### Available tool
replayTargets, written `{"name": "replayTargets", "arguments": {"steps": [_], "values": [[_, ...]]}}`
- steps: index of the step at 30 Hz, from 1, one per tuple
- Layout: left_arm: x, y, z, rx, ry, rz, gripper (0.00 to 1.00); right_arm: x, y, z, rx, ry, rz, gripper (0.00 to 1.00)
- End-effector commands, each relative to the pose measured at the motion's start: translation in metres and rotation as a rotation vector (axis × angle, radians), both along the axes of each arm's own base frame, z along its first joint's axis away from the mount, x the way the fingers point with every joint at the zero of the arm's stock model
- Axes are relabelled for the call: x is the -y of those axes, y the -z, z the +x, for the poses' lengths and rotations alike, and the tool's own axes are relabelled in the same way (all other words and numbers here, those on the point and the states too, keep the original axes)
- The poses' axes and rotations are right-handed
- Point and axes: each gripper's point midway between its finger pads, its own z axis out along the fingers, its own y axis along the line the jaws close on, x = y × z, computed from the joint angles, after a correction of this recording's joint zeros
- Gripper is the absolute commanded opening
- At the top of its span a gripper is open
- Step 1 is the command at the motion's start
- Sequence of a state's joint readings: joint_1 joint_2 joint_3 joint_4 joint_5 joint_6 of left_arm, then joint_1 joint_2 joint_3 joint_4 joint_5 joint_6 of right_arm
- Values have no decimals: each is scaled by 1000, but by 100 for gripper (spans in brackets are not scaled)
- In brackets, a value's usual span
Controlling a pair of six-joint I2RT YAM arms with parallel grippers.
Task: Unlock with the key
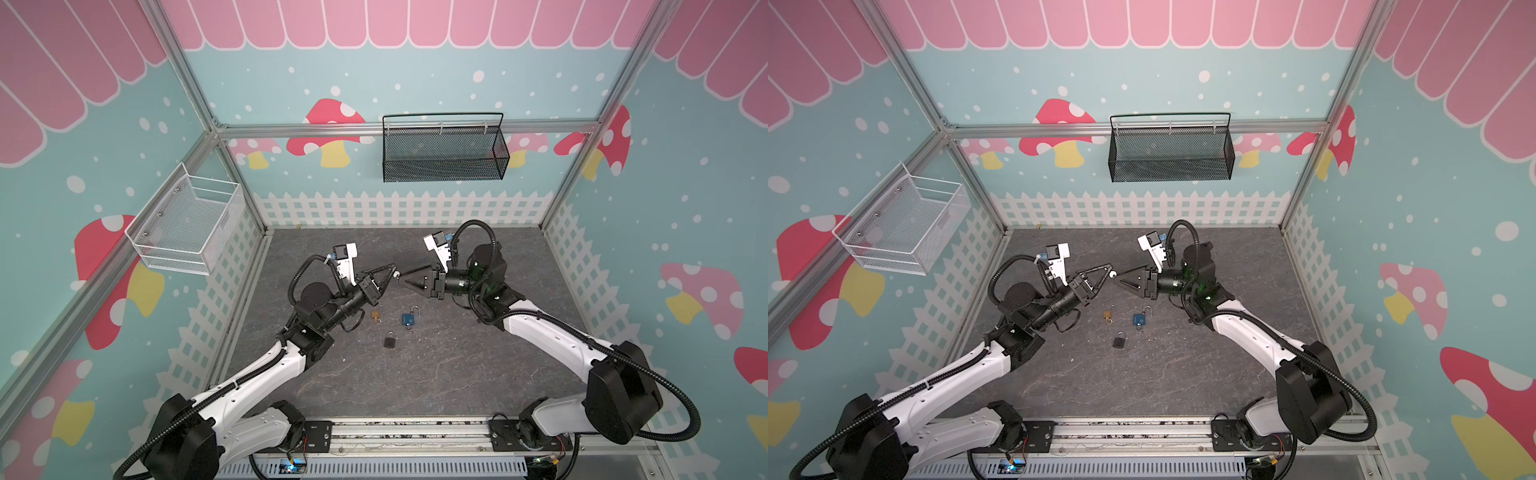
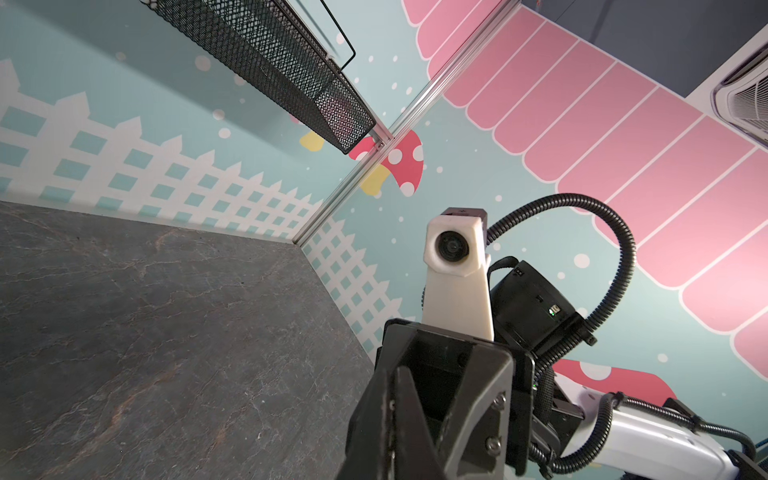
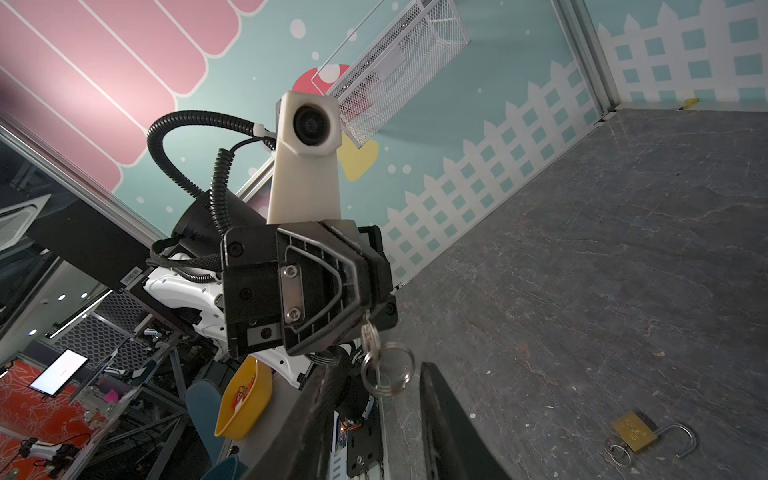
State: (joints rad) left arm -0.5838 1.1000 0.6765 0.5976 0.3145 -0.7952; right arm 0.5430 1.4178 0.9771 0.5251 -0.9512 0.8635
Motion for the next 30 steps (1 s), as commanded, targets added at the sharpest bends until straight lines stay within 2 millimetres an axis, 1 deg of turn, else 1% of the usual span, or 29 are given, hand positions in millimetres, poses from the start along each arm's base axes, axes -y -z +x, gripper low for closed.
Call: {"name": "replayTargets", "arguments": {"steps": [1,6,14,27,30], "values": [[5,-4,-4,38,22,4,0,-1,-14,0,23,-21,43,35],[7,-5,-3,36,22,8,0,-3,-14,-1,18,-37,49,31],[7,-6,0,33,13,4,0,-4,-11,-3,21,-47,44,21],[7,-8,1,31,10,1,0,-5,-6,-2,15,-52,38,20],[8,-9,0,33,15,4,0,-5,-7,-1,14,-46,39,16]]}}
